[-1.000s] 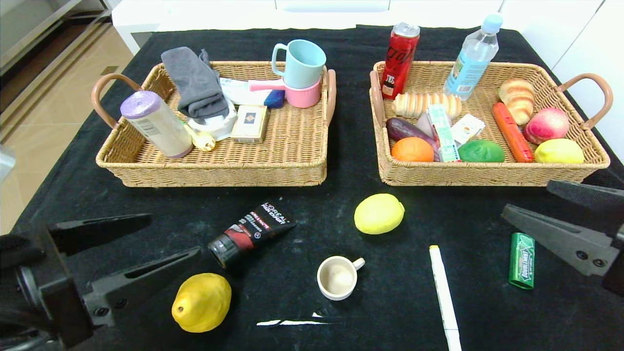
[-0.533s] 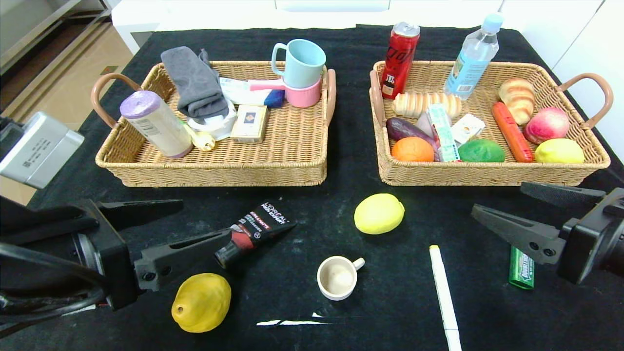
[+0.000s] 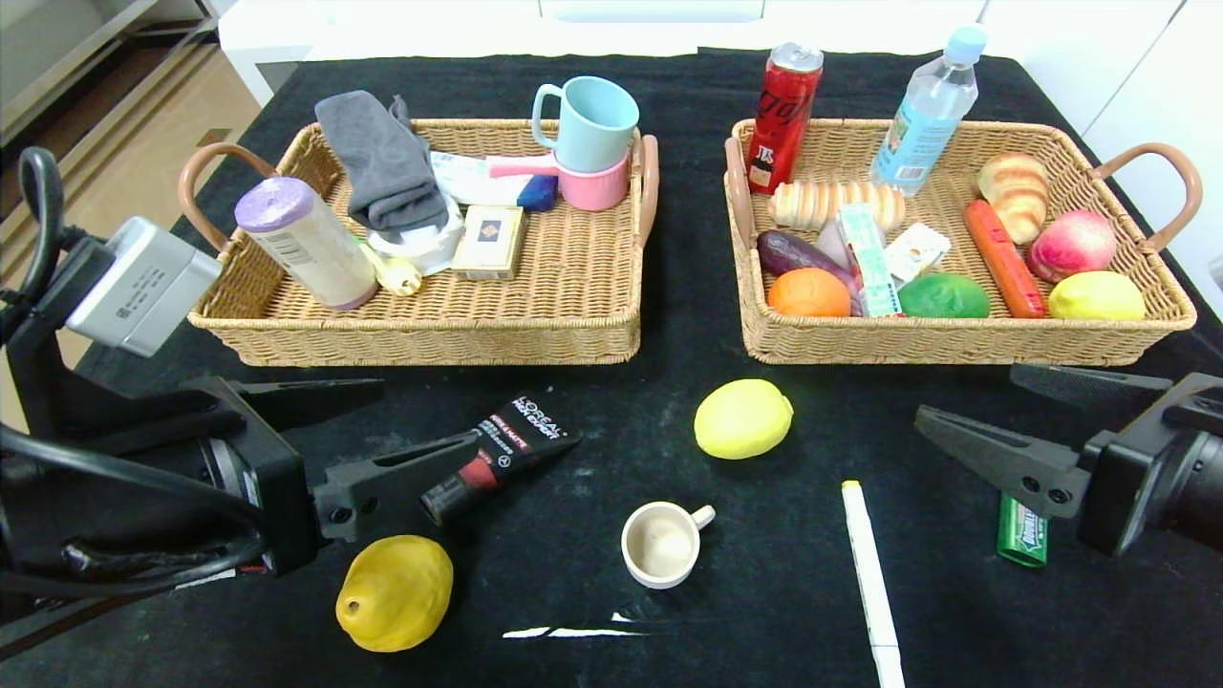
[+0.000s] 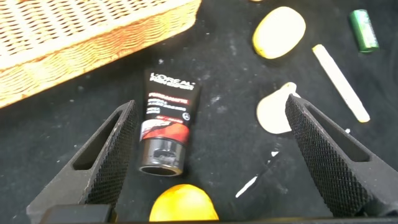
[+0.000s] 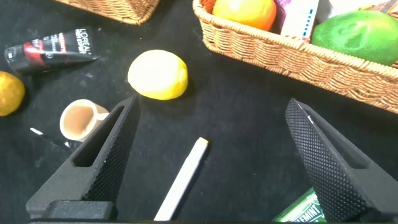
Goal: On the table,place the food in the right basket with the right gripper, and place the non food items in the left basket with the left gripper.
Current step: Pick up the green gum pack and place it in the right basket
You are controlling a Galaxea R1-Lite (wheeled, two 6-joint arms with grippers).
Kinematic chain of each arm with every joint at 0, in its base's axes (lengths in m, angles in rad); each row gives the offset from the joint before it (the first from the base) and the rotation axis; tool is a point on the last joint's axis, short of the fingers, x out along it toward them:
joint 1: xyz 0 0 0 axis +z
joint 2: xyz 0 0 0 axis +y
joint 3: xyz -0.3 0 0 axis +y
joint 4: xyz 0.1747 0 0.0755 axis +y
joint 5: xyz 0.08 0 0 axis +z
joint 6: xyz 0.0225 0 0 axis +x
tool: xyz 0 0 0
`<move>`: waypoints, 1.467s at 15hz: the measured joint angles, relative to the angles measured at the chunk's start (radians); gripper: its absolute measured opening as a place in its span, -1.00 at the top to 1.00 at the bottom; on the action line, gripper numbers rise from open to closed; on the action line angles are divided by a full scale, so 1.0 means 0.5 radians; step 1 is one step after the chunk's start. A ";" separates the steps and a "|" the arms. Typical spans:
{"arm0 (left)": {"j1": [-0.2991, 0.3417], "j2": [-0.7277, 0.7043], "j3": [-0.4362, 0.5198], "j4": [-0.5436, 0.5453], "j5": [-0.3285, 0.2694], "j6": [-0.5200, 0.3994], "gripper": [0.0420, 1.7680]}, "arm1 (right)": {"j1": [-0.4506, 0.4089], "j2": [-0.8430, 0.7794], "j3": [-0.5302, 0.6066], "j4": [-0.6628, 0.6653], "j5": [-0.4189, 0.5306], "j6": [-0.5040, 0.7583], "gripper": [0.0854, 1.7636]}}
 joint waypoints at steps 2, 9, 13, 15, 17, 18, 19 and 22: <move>-0.002 -0.010 0.007 0.004 -0.005 0.004 -0.94 | -0.013 0.003 -0.005 0.021 -0.005 0.002 -0.94; -0.010 -0.035 -0.001 0.113 -0.004 0.016 -0.94 | -0.045 0.008 -0.448 1.131 -0.454 0.472 -0.94; -0.011 -0.056 -0.002 0.117 0.006 0.012 -0.94 | -0.169 0.052 -0.699 1.614 -0.467 0.769 -0.94; -0.011 -0.064 0.003 0.117 0.012 0.011 -0.94 | -0.212 0.115 -0.731 1.708 -0.468 0.905 -0.94; -0.011 -0.071 0.009 0.118 0.014 0.011 -0.94 | -0.231 0.195 -0.742 1.726 -0.467 1.027 -0.94; -0.011 -0.076 0.013 0.118 0.016 0.012 -0.94 | -0.240 0.237 -0.744 1.728 -0.467 1.066 -0.94; -0.011 -0.083 0.013 0.118 0.017 0.013 -0.94 | -0.253 0.277 -0.743 1.726 -0.466 1.086 -0.94; -0.011 -0.095 0.015 0.118 0.020 0.016 -0.94 | -0.321 0.381 -0.734 1.716 -0.462 1.098 -0.94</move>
